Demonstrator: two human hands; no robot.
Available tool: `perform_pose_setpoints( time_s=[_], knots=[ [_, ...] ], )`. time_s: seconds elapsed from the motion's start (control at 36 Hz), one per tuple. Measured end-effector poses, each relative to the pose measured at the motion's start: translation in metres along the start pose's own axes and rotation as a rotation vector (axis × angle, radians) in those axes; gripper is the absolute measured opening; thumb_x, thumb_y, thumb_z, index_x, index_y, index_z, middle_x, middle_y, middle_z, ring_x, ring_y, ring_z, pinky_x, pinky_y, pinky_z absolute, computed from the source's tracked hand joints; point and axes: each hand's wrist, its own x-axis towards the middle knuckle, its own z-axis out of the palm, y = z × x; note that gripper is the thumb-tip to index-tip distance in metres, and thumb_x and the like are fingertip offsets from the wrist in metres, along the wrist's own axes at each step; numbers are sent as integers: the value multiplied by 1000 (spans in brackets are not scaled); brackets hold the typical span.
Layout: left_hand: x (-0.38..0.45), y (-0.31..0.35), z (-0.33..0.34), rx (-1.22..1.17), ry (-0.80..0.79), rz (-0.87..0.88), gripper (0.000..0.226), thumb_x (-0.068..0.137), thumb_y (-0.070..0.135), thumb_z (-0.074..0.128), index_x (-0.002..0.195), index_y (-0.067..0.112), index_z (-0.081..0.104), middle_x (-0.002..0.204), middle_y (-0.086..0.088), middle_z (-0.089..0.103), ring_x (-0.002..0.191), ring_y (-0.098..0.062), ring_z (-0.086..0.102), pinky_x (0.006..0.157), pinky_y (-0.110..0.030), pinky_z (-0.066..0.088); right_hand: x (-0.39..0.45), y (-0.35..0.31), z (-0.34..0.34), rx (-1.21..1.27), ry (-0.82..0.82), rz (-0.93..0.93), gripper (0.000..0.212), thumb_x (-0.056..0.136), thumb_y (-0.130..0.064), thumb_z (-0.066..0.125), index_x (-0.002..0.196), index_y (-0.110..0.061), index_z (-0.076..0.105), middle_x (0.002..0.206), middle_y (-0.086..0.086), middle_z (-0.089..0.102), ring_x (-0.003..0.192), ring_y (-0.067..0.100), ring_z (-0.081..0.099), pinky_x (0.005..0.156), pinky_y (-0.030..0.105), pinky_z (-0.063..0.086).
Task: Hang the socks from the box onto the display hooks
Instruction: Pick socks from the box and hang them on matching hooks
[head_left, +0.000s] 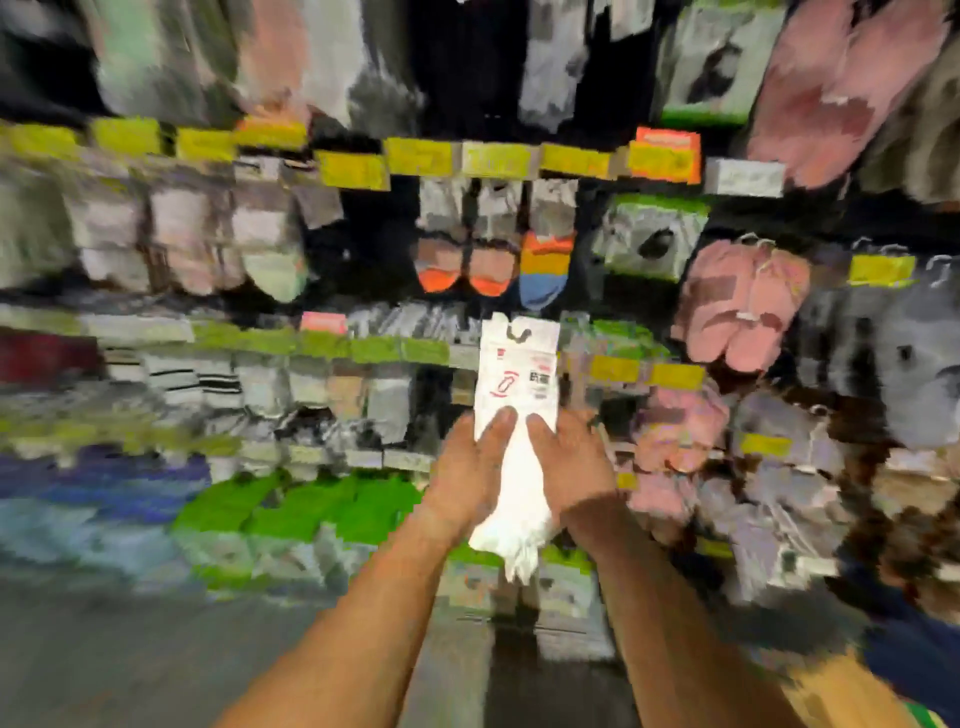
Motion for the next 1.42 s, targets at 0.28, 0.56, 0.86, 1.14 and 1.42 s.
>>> perform_pose_setpoints(
  time_s=[0.28, 0.56, 0.86, 1.14, 1.42],
  knots=[
    [-4, 14, -192, -4, 253, 90, 18, 105, 30, 51, 101, 33, 68, 96, 19, 76, 87, 7, 70, 69, -9, 50, 11, -98, 187, 290, -283, -113, 55, 74, -66, 54, 115, -31, 63, 107, -10, 73, 99, 13, 70, 92, 47, 55],
    [81, 35, -349, 26, 357, 131, 18, 104, 34, 52, 104, 33, 70, 101, 18, 76, 97, -3, 71, 77, -16, 54, 74, -197, 324, 221, -128, -276, 34, 88, -43, 69, 86, -18, 46, 72, -6, 53, 62, 8, 51, 56, 25, 38],
    [172, 83, -508, 32, 350, 228, 24, 101, 40, 57, 121, 29, 64, 103, 23, 74, 97, 5, 69, 79, -15, 54, 138, -318, 447, 324, -82, -377, 43, 84, -40, 73, 72, -8, 48, 70, 14, 54, 60, 16, 51, 60, 26, 44],
    [241, 103, -618, 27, 169, 275, 28, 105, 39, 40, 119, 25, 59, 101, 21, 68, 90, 14, 65, 70, 2, 42, 165, -394, 524, 386, 126, -383, 43, 86, -25, 75, 69, -8, 40, 56, -9, 31, 53, 7, 26, 48, 23, 23],
    [277, 134, -671, -2, 112, 218, 23, 106, 42, 43, 120, 31, 57, 105, 16, 68, 82, 6, 62, 61, -4, 44, 166, -446, 556, 581, 240, -312, 21, 89, -18, 71, 95, -10, 53, 84, 9, 71, 70, 27, 65, 64, 39, 52]
  ],
)
